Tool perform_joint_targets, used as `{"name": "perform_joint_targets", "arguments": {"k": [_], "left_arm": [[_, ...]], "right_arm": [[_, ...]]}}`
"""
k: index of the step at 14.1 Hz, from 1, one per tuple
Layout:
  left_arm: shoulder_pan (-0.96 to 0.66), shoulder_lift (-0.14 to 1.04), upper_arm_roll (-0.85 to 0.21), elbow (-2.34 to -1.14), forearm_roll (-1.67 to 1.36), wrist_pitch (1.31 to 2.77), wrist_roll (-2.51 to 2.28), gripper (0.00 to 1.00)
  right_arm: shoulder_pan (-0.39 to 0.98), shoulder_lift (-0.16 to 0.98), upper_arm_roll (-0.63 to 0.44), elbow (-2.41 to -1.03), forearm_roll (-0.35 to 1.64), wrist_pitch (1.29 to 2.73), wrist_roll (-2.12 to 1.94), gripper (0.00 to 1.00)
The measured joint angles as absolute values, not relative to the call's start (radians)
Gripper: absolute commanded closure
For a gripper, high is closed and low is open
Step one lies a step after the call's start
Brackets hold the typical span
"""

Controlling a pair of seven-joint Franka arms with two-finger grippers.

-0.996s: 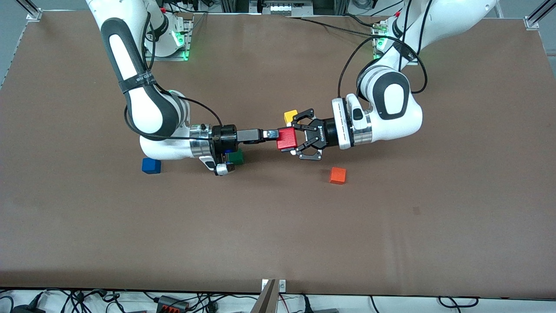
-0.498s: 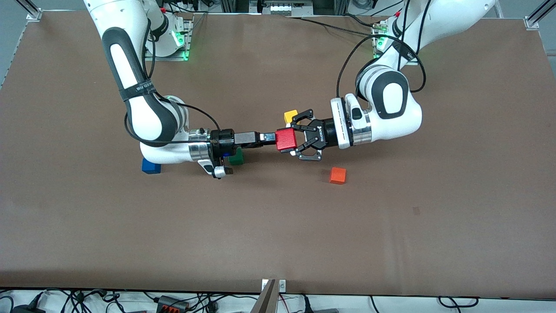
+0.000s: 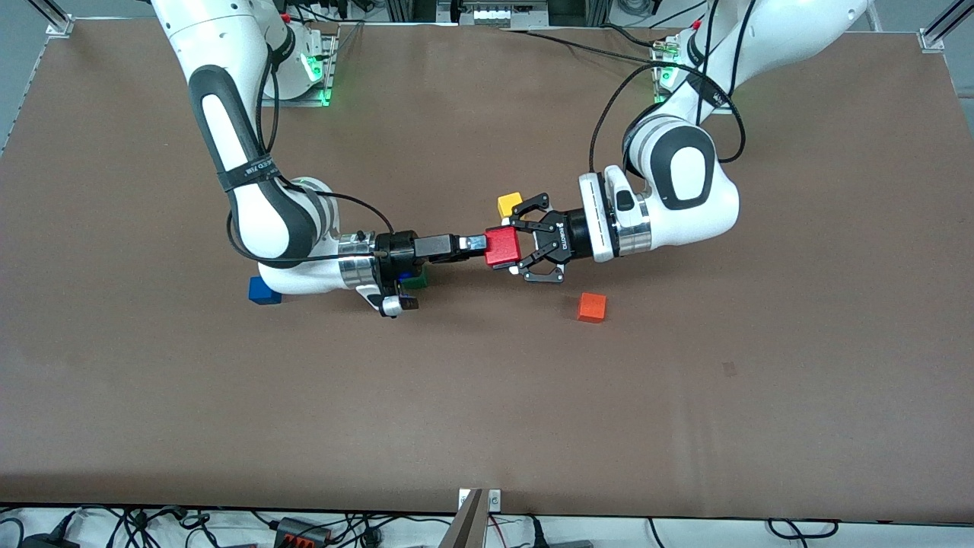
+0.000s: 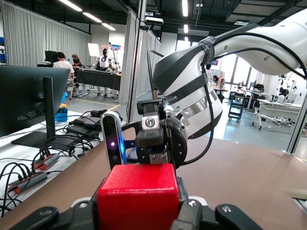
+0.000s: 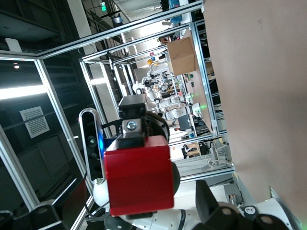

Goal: Pass red block to right arm, stack on blue
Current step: 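Bring the red cube into the open right gripper and close it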

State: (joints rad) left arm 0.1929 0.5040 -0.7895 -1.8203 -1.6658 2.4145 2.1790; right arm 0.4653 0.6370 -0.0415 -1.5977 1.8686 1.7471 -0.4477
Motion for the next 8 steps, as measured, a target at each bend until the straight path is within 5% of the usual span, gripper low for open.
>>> {"name": "perform_joint_targets", "arguments": {"k": [3,4,6,7,8], "left_arm": [[0.193,0.504,-0.79,-1.82,-1.666,2.414,2.183,0.86],[0.193,0.504,-0.79,-1.82,-1.666,2.414,2.184,0.86],[0.193,0.504,-0.79,-1.819,-1.666,2.415,2.185,0.86],[0.193,0.504,-0.79,-1.819,-1.666,2.415,2.186,0.86],[0.193,0.504,-0.79,-1.819,-1.666,2.415,2.187,0.86]], "right_arm": [[0.47,0.637,-0.04,-1.597,1.871,1.747,-0.447,0.0],[0.475,0.637,-0.04,-1.597,1.871,1.747,-0.447,0.08],[0.484,0.637,-0.04,-1.597,1.871,1.746,-0.447,0.4],[0.487,0.637,-0.04,-1.596,1.871,1.745,-0.447,0.88],[0.489,0.637,-0.04,-1.595,1.87,1.742,-0.448,1.0]]}}
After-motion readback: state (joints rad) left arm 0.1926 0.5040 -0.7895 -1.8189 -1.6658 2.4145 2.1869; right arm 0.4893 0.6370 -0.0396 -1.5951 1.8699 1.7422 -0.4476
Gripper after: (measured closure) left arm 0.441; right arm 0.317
